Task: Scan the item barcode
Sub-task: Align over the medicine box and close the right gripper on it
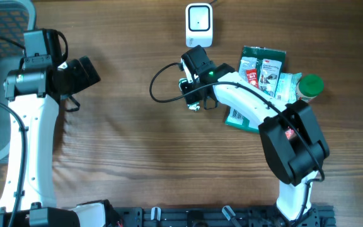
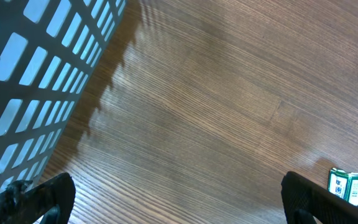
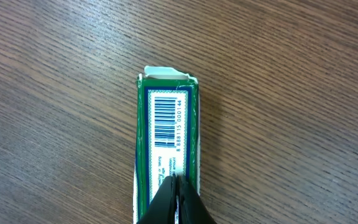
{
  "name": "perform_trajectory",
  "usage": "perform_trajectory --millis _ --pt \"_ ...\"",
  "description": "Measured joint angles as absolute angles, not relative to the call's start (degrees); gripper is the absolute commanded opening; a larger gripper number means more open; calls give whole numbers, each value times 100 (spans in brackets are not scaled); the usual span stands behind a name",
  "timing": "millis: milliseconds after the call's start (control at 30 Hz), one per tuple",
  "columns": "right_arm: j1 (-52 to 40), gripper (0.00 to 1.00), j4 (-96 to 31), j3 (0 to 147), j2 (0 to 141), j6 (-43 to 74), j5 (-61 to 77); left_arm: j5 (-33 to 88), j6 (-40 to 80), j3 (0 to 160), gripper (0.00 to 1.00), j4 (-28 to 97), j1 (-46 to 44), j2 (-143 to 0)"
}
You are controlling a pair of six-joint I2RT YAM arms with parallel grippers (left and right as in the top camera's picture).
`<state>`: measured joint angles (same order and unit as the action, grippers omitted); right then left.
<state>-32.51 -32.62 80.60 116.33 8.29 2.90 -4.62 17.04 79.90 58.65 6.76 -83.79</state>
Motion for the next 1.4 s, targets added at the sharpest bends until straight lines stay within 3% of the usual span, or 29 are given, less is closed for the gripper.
perform_trajectory --millis 600,1400 --pt "-3081 4 -3208 8060 11633 827 -67 -464 1704 7990 100 5865 676 -8379" --pt "-3087 4 -3247 8068 11583 786 558 -462 1704 7990 100 5865 676 -8379"
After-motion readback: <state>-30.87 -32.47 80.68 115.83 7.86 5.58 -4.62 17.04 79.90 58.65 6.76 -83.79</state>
